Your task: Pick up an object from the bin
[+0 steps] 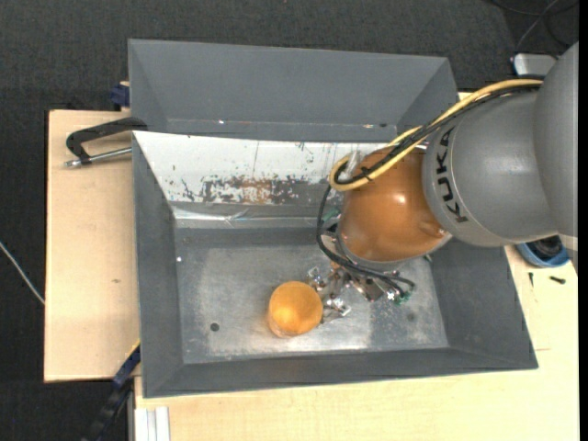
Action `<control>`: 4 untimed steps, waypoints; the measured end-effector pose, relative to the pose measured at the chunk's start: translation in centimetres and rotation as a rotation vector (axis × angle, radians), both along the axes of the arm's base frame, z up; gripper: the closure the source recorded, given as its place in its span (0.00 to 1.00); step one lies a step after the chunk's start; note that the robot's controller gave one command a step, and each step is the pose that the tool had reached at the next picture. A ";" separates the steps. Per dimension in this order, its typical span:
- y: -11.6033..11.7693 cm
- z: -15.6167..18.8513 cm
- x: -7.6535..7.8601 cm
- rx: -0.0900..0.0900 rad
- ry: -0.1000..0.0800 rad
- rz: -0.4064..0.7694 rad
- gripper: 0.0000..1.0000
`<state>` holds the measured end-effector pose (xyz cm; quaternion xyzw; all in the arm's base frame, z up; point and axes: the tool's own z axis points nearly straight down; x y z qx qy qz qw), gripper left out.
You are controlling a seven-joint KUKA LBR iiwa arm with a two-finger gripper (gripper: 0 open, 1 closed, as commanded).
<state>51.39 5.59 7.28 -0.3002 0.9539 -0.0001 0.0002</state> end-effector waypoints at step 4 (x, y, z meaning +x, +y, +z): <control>6.5 0.2 0.6 -0.005 0.004 0.385 1.00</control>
Offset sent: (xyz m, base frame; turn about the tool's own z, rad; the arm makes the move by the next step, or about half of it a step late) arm 0.0144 0.0430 0.1791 -0.1680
